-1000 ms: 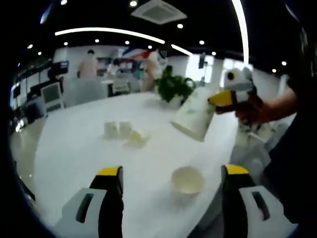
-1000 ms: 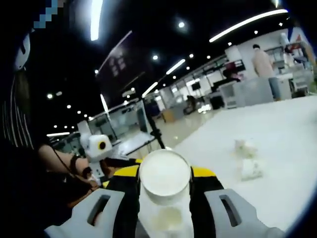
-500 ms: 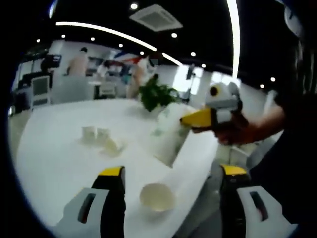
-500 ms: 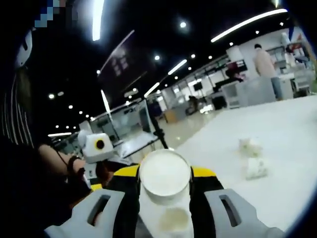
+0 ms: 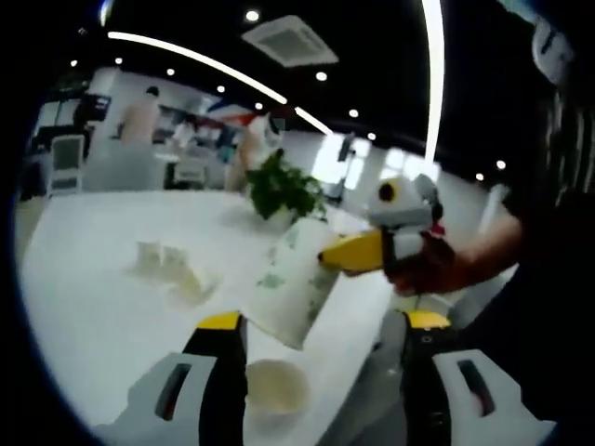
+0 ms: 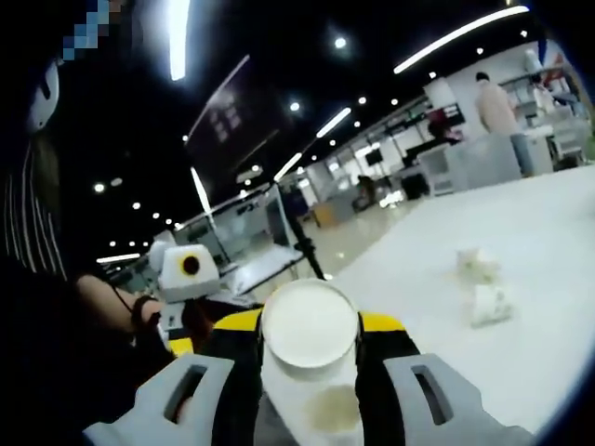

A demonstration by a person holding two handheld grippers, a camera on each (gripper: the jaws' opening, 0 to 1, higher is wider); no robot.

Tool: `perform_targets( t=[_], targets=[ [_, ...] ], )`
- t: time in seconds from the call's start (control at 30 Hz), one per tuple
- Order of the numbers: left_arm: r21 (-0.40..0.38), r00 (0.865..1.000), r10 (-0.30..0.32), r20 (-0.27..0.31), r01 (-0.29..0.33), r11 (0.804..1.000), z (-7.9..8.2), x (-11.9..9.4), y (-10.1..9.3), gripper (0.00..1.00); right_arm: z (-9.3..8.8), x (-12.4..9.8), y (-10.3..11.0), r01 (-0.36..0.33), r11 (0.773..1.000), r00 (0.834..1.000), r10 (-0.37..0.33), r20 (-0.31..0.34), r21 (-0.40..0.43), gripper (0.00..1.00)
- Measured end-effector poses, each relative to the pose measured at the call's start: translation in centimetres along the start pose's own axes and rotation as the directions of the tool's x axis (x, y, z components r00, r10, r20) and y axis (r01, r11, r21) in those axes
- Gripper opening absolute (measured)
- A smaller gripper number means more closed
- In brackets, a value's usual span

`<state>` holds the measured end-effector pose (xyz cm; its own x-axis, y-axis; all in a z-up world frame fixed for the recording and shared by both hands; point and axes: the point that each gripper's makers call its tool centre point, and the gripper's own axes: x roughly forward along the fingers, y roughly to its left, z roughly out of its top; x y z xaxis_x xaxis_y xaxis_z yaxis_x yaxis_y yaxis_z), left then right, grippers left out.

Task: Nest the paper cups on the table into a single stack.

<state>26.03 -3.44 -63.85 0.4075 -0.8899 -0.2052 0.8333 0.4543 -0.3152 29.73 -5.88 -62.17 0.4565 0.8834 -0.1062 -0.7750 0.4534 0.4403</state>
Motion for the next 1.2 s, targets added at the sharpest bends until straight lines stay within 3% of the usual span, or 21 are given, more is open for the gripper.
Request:
perform_targets(
  t=[0.27,0.7,0.9,1.07,1.2],
  targets=[
    [-0.003,0.998,0.016,0.066,-0.016,1.0,1.1,-1.1,0.5,0.51,-1.1,-0.3,0.1,-0.016,1.0,0.999,0.015,-0.039,-0.024,0.35],
    [-0.035,0.997,-0.02,0.078,0.023,0.999,2.3,-2.0,0.5,0.36,-2.7,-0.7,0.8,-0.096,0.99,0.989,0.083,-0.126,-0.1,0.35],
    [-0.073,0.993,-0.042,0.11,0.05,0.996,3.5,-2.4,0.5,0.19,-3.6,-1.0,1.4,-0.123,0.986,0.984,0.107,-0.141,-0.115,0.35],
    [-0.072,0.994,-0.066,0.088,0.072,0.995,3.5,-2.6,0.1,0.06,-4.3,-1.0,2.2,-0.146,0.974,0.977,0.114,-0.179,-0.175,0.35],
    [-0.076,0.993,-0.084,0.081,0.09,0.993,3.8,-2.6,-0.1,0.04,-4.2,-1.0,2.3,-0.148,0.973,0.979,0.117,-0.17,-0.18,0.35]
  ],
)
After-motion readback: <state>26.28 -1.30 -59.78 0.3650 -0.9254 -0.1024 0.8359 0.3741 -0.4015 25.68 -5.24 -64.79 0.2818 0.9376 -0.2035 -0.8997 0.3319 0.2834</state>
